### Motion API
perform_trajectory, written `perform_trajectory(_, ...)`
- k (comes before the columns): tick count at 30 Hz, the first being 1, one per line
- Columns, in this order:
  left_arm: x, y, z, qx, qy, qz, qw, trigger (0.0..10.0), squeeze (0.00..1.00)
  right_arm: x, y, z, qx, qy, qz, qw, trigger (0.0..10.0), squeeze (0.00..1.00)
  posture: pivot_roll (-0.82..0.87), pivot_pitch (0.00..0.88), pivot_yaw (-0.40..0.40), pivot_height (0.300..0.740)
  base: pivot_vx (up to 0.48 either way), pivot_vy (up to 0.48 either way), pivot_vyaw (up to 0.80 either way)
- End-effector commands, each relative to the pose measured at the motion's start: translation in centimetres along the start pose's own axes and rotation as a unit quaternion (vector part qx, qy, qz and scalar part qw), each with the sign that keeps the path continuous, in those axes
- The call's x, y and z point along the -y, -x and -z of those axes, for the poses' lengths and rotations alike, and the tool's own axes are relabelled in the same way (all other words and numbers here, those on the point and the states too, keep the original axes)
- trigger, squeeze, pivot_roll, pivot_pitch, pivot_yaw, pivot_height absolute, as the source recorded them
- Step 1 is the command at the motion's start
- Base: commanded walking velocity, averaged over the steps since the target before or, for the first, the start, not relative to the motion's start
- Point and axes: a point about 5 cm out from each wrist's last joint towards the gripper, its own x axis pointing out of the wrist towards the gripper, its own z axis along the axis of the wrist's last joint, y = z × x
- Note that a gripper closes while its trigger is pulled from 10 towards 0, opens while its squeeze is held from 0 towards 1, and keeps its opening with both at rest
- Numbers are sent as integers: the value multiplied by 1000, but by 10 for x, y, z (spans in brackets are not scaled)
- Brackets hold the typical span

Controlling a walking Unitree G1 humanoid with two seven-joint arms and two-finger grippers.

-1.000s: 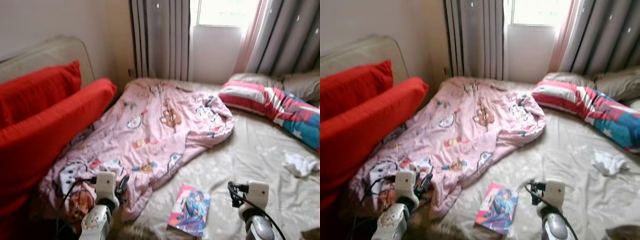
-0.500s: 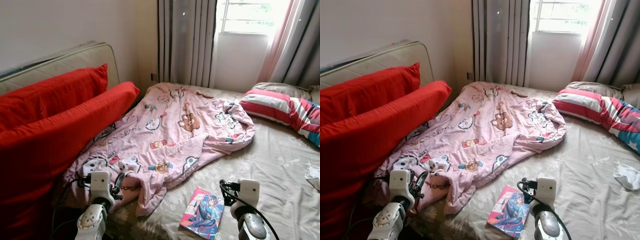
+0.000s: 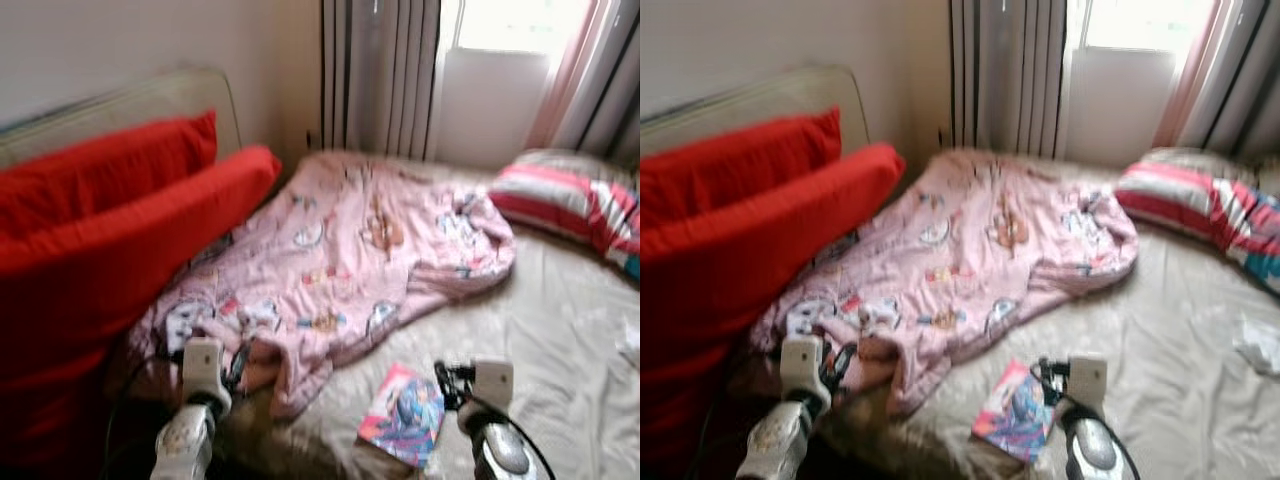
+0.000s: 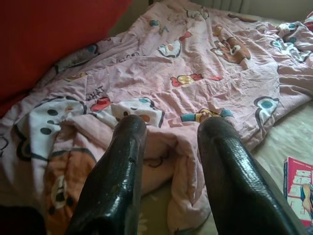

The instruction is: Clean up the room

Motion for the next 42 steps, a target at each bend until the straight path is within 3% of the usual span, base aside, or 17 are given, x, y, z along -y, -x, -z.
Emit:
perform_trajectory(1,0,0,2,-5,1,1,1000,10000,0,-3,0,1,-3,0,-3,1000,10000,0,-81,10,21,665,0,0,0)
perform_trajectory(6,1,0,2,-8,0,3,1000,10000,0,-3,1,5,-18,1,1,1000,10000,0,-82,10,22,665,0,0,0)
perform_trajectory(10,2,0,3,-9,0,4,1000,10000,0,-3,1,5,-18,2,-1,1000,10000,0,-81,12,22,640,0,0,0)
perform_trajectory(34,5,0,4,-16,3,9,1000,10000,0,-8,2,9,-29,-8,-17,999,10000,0,-83,8,24,640,0,0,0)
perform_trajectory(42,5,0,4,-17,3,10,1000,10000,0,-7,2,9,-25,-7,-15,1000,10000,0,-82,9,25,618,0,0,0)
